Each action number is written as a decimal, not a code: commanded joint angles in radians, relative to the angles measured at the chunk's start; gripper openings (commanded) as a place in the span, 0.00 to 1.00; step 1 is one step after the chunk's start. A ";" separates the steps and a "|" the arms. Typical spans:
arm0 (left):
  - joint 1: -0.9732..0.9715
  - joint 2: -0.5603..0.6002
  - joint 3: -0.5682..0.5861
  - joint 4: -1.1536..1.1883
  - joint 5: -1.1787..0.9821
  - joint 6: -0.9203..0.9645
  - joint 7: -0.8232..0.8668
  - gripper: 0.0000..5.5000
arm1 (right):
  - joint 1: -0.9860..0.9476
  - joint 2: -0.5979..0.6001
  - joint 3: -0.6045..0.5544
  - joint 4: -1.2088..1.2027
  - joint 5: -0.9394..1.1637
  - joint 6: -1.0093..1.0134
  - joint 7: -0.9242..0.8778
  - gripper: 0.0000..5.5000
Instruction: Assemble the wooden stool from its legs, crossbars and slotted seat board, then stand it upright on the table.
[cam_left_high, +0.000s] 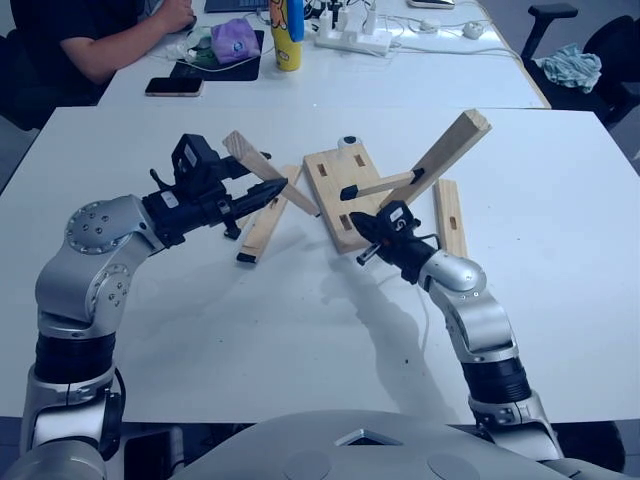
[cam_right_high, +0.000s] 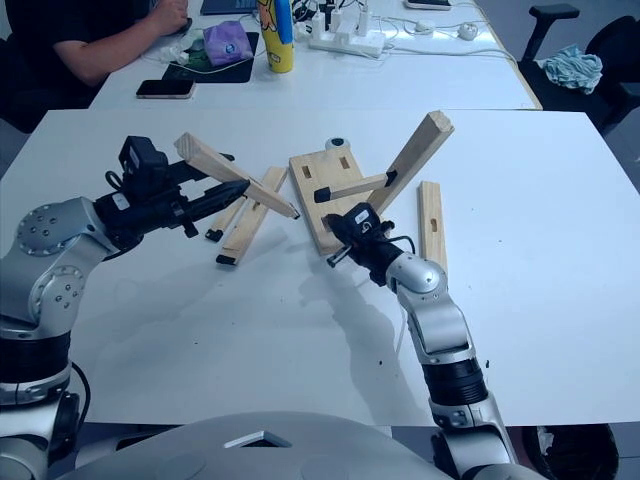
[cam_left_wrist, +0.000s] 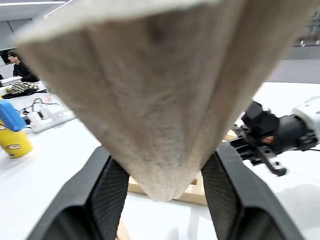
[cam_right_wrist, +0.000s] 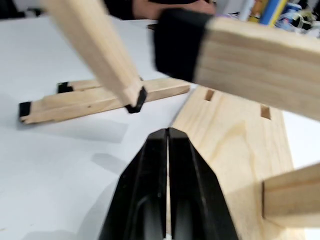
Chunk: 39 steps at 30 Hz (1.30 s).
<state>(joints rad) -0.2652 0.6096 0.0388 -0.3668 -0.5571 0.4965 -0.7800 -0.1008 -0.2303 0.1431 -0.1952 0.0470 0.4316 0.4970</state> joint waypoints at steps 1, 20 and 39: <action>-0.063 -0.019 -0.036 0.045 0.010 -0.016 -0.035 0.38 | -0.021 0.044 -0.020 0.131 -0.011 0.001 -0.088 0.00; -0.147 -0.099 -0.139 0.241 0.094 -0.092 -0.126 0.38 | 0.004 0.048 0.036 0.263 -0.066 0.032 -0.172 0.00; -0.238 -0.087 -0.233 0.412 0.192 -0.121 -0.256 0.37 | -0.006 0.045 0.050 0.279 -0.065 0.065 -0.166 0.00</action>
<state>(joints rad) -0.4956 0.5183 -0.1567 0.0195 -0.4007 0.3487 -1.0194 -0.1552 -0.1809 0.1654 0.0205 -0.0115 0.4206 0.3188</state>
